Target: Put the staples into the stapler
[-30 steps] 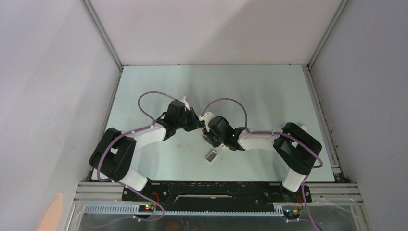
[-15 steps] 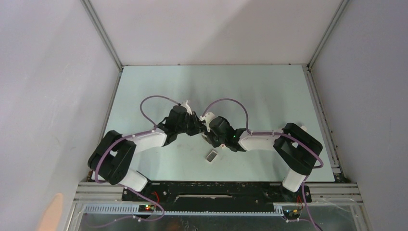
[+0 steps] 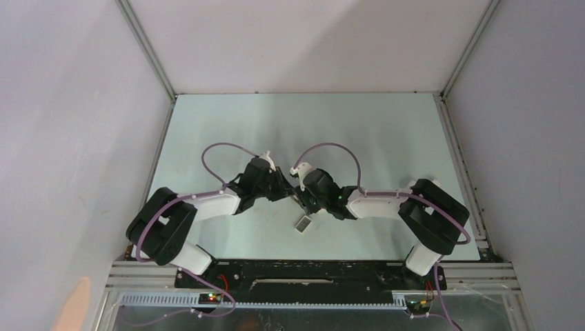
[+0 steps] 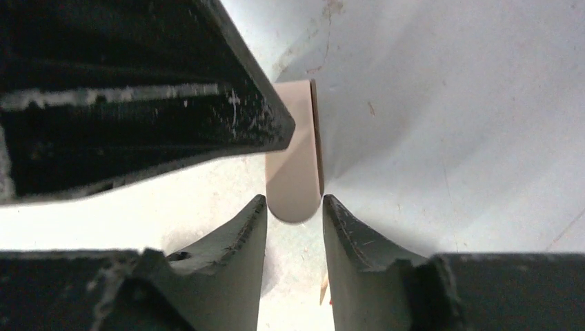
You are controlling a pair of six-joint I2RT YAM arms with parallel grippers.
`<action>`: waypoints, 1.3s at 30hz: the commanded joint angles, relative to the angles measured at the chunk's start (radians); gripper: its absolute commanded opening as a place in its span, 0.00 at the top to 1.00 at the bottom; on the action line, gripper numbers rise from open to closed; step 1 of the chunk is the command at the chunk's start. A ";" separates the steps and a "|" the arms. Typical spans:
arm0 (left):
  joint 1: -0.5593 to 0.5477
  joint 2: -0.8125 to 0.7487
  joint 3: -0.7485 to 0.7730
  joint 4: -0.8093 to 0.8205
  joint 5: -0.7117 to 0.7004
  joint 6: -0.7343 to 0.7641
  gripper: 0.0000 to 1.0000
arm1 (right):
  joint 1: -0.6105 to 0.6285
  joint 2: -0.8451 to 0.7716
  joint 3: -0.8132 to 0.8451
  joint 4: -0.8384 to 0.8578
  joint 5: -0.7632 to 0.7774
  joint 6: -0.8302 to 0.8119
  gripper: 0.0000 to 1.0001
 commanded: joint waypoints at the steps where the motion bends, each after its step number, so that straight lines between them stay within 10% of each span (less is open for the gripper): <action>1: -0.019 -0.027 -0.005 -0.048 -0.033 0.015 0.79 | 0.006 -0.089 -0.021 -0.020 0.023 0.023 0.60; 18: -0.032 -0.365 0.085 -0.392 -0.327 0.177 0.46 | 0.014 -0.264 0.078 -0.328 0.008 0.028 0.43; 33: -0.020 -0.792 0.317 -0.842 -0.706 0.488 0.02 | 0.001 0.002 0.462 -0.686 -0.023 -0.042 0.43; 39: -0.020 -0.914 0.353 -0.858 -0.789 0.654 0.00 | -0.002 0.113 0.576 -0.756 -0.045 -0.058 0.48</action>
